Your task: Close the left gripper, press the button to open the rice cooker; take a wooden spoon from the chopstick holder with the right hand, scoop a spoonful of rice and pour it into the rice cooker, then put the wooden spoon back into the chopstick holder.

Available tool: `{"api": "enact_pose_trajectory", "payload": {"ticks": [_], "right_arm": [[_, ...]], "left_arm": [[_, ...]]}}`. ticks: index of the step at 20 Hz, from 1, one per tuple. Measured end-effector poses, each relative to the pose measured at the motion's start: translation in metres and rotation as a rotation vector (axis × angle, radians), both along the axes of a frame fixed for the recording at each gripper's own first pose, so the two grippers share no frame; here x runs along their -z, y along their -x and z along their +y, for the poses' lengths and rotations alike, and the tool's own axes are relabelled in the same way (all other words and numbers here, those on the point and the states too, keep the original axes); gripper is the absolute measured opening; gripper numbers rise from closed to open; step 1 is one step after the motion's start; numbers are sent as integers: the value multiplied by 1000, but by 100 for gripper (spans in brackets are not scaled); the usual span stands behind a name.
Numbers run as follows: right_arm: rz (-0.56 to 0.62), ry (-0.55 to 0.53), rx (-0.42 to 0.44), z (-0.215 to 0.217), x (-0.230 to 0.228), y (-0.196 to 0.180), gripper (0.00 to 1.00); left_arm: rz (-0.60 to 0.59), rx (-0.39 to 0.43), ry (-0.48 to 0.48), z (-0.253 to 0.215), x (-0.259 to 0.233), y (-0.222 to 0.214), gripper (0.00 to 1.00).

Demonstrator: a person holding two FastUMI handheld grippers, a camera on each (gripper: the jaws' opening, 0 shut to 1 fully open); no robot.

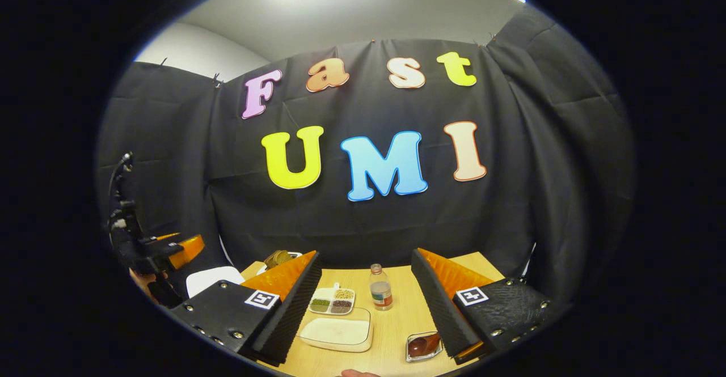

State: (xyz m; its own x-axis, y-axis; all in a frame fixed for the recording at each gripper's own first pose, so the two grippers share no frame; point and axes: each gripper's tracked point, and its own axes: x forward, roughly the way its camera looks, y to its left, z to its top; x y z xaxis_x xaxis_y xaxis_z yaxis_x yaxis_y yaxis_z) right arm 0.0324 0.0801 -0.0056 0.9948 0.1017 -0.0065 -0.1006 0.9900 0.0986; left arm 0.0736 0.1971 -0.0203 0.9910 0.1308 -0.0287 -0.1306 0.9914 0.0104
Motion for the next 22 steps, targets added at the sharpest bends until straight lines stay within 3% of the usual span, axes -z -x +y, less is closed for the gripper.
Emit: {"api": "enact_pose_trajectory", "payload": {"ticks": [4, 6, 7, 8, 10, 12, 13, 18, 19, 22], "right_arm": [[-46, -20, 25, 1, -30, 13, 97], [-47, -19, 31, 0, -39, 16, 98], [-56, -26, 35, -1, -45, 18, 97], [-70, -27, 44, -4, -51, 20, 97], [-88, -20, 54, -10, -59, 22, 97], [-95, -18, 46, -9, -61, 21, 97], [-103, -15, 42, -9, -62, 23, 97], [-109, 2, 24, -11, -60, 20, 97], [-103, 4, 23, -11, -59, 18, 97], [-83, 5, 23, -10, -58, 14, 97]], "left_arm": [[-52, 86, 2, -62, -45, 40, 100], [-70, 111, -1, -82, -65, 52, 96], [-83, 127, 1, -91, -75, 57, 100], [-97, 134, 1, -98, -82, 61, 91], [-103, 148, -7, -108, -83, 65, 96], [-88, 140, -9, -110, -74, 66, 100], [-91, 132, 3, -109, -72, 67, 96], [-76, 77, 16, -95, -65, 63, 96], [-74, 68, 18, -92, -66, 64, 100], [-70, 50, 23, -90, -61, 62, 92]]}}
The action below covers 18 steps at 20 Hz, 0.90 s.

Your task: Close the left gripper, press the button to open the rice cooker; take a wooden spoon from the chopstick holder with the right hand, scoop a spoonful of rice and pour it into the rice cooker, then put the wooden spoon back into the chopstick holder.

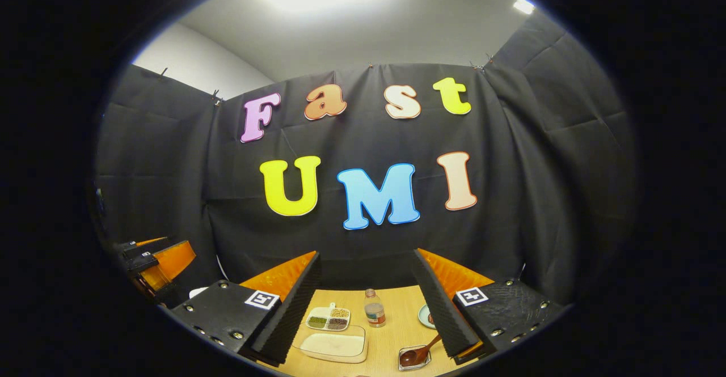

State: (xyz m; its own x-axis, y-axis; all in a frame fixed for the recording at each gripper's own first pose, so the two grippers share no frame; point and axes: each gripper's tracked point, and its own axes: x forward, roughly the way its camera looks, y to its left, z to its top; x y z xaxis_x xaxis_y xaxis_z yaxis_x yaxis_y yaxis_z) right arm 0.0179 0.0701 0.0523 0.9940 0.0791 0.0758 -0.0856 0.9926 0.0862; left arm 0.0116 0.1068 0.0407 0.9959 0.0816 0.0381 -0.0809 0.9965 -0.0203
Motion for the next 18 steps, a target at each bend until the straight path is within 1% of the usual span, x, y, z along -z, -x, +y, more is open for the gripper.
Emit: {"api": "enact_pose_trajectory", "payload": {"ticks": [1, 2, 6, 8, 9, 11, 13, 14, 16, 18], "right_arm": [[9, 0, -2, 1, 3, -1, 100], [12, -3, -4, 4, 3, -3, 97], [20, -3, 9, 7, 4, -4, 97], [7, 5, 25, 9, 2, -3, 97], [2, 17, 34, 9, 1, -2, 97], [-4, 28, 39, 12, -1, 0, 97], [5, 12, 36, 12, -1, 0, 97], [12, -1, 40, 10, -1, 2, 97], [12, -11, 60, 0, -1, 3, 97], [8, -10, 75, -13, 1, 7, 97]], "left_arm": [[0, -3, 2, 2, 0, -1, 92], [4, -5, 5, 4, 1, -1, 96], [6, 0, 12, 14, 7, -3, 96], [3, 34, 22, 13, 10, -4, 96], [-7, 51, 32, 14, 10, -3, 92], [-34, 69, 46, 19, 7, -3, 94], [-54, 74, 38, 21, 5, -3, 100], [-63, 78, 28, 18, 6, -5, 96], [-70, 96, 6, 8, 8, -5, 98], [-57, 93, -6, 1, 11, -1, 97]]}}
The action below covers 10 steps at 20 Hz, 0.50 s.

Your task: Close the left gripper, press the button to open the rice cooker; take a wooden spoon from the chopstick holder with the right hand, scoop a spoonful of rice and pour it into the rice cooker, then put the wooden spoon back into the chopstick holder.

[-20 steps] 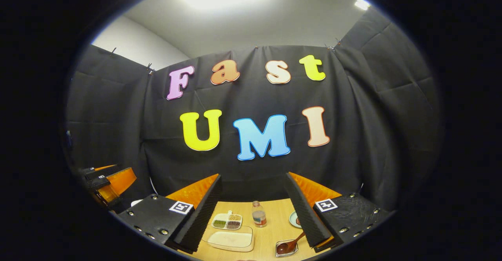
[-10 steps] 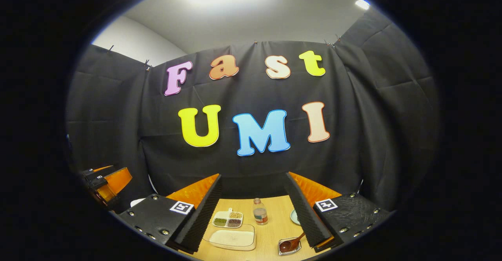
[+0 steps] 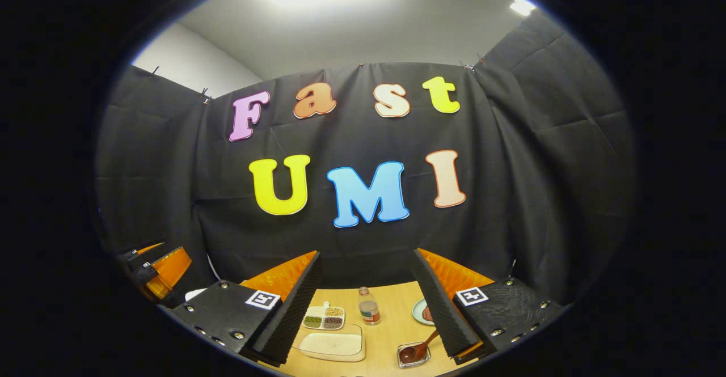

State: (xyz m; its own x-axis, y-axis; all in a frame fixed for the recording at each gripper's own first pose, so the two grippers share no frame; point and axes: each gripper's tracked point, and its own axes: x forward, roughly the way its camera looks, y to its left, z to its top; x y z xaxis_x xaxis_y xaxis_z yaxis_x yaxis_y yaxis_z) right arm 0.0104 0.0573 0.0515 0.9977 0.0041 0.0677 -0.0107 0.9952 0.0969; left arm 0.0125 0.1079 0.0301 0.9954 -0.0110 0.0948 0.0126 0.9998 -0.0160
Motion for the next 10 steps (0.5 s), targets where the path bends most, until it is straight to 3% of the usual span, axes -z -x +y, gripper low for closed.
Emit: {"api": "enact_pose_trajectory", "payload": {"ticks": [7, 10], "right_arm": [[8, -23, 33, -86, 11, 14, 97], [8, -12, 69, -137, 17, 18, 97]], "left_arm": [[-33, -13, -20, -54, -1, 11, 97], [-22, 10, -5, -99, 11, 11, 99]]}}
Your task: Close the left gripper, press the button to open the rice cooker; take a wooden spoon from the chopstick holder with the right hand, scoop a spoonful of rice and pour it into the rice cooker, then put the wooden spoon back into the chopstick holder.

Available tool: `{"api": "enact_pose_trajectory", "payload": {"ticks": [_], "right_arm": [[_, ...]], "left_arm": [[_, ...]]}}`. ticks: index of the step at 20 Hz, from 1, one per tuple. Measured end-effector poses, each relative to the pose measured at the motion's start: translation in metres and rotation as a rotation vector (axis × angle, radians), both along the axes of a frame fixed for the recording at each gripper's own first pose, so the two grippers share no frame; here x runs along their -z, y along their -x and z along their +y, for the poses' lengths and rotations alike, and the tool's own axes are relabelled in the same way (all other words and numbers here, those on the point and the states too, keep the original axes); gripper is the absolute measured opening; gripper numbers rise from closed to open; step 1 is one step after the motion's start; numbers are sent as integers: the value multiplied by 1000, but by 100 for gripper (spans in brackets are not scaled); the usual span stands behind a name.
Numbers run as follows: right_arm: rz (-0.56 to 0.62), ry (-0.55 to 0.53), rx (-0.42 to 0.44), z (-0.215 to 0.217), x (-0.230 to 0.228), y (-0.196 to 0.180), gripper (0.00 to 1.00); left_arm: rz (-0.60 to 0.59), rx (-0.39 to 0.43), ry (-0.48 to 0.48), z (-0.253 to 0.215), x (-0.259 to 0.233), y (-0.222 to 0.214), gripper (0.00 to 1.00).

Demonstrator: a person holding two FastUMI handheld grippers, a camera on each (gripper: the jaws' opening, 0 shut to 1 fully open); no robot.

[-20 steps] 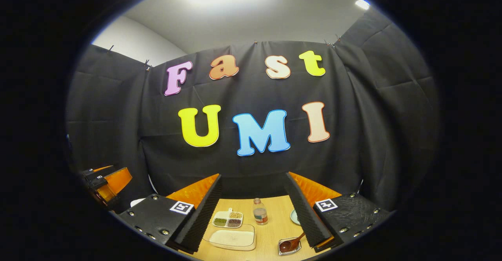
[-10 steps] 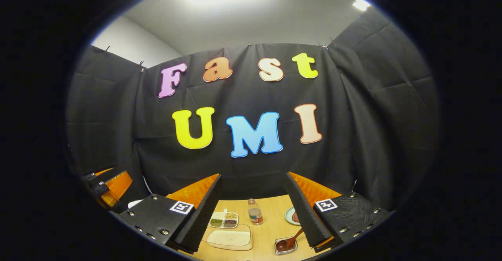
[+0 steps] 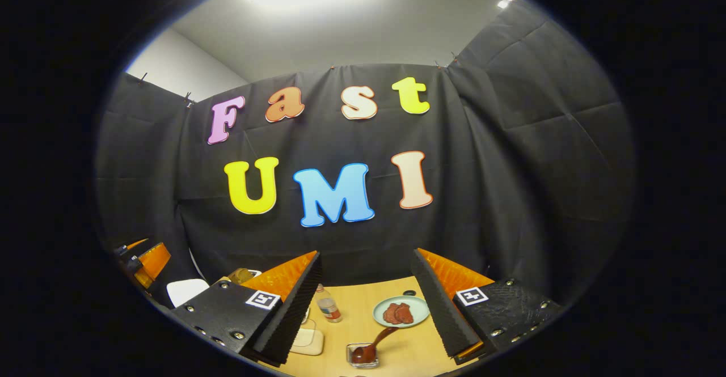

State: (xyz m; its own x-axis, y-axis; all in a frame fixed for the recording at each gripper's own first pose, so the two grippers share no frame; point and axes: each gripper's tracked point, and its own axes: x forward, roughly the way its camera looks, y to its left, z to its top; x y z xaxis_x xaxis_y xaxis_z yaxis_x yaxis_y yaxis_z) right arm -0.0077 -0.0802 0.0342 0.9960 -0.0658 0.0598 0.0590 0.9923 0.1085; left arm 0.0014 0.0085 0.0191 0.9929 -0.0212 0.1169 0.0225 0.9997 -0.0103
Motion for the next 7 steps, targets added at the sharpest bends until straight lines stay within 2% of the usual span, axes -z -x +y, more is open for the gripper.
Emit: {"api": "enact_pose_trajectory", "payload": {"ticks": [2, 6, 7], "right_arm": [[21, -3, 29, -37, 14, 7, 97], [53, -4, 103, -121, 43, 24, 97], [57, -7, 115, -140, 53, 26, 97]], "left_arm": [[-17, 22, -22, -38, 3, 2, 97], [-13, 131, -94, -136, 22, 16, 95], [2, 168, -96, -164, 32, 19, 99]]}}
